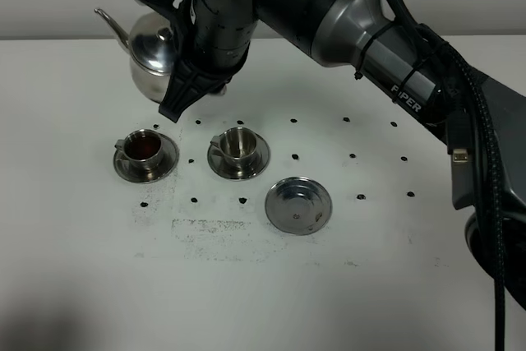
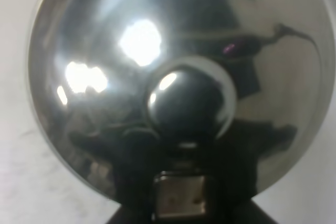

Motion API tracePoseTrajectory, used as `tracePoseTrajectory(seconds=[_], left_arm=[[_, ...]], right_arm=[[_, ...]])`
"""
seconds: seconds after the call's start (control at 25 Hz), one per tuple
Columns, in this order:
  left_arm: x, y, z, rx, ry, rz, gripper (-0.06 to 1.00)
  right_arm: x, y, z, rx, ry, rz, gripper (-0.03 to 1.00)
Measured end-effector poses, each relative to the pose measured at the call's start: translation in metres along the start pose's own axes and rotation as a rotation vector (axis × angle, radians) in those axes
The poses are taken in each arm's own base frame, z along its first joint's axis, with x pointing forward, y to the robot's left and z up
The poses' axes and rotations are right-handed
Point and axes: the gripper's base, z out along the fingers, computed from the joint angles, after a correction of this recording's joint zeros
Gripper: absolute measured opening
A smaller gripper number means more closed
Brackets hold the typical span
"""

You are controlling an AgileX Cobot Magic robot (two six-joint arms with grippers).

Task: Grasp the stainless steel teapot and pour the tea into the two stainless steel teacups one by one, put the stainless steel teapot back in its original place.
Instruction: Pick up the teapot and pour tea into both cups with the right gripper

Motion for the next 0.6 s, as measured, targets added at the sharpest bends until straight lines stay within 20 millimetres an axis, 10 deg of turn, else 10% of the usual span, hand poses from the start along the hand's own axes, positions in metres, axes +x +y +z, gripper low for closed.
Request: tracePoseTrajectory(seconds=[0.6], left_arm=[[0.0,0.0,0.0,0.001,0.0,-0.001,0.66]], right_arm=[[0.072,-0.011,0.022,-0.087,0.25,0.205,0.17]])
